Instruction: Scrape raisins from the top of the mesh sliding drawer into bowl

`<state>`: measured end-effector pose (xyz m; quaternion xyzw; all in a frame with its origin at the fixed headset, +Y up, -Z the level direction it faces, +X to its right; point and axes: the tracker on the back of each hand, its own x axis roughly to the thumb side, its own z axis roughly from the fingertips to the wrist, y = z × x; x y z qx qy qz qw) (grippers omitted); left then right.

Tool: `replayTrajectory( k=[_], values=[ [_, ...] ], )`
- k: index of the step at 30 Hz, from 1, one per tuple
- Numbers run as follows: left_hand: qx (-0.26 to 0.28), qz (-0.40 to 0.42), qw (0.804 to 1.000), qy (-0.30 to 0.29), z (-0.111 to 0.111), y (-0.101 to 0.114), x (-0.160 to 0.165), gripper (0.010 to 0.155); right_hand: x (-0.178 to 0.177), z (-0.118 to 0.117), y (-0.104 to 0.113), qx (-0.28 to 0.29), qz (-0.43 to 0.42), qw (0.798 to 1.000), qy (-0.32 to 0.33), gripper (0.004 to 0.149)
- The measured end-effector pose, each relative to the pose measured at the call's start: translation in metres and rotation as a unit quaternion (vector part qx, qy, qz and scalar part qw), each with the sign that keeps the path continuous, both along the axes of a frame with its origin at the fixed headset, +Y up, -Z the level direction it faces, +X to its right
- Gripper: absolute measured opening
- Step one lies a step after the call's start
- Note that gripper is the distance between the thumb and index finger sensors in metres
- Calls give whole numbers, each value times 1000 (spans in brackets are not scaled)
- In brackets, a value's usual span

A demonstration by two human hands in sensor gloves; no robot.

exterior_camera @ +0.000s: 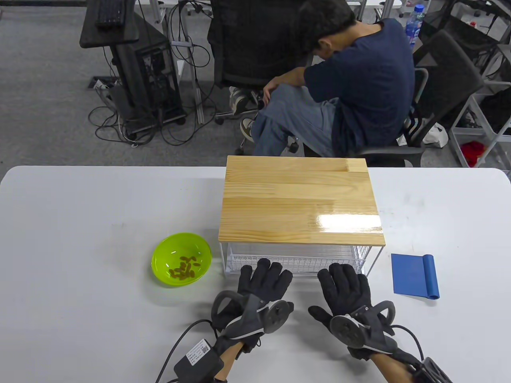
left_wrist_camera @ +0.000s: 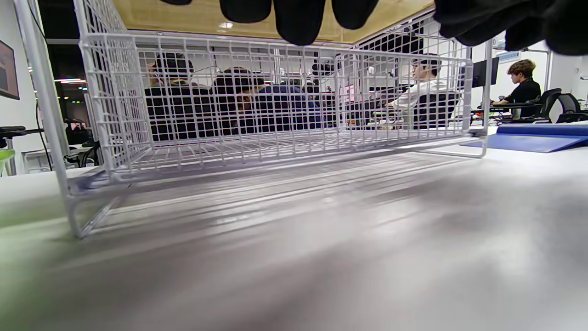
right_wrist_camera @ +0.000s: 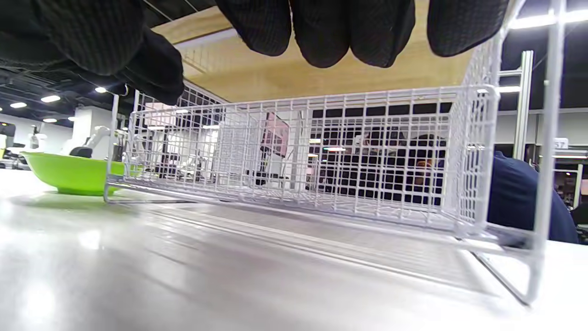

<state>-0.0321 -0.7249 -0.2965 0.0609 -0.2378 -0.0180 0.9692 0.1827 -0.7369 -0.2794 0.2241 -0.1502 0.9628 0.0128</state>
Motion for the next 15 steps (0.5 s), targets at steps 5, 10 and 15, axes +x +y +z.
replayTrajectory(
  k=[5,10,15],
  values=[
    [-7,-6,1000,1,-1,-2,0,73,-1,0,-1,-7,3,1000,-4,85],
    [-12,-8,1000,2,-2,-2,0,73,-2,0,-1,-17,9,1000,-5,84],
    [-9,-5,1000,5,-2,1,1,72,-1,-1,-1,-22,5,1000,-13,83]
  ],
)
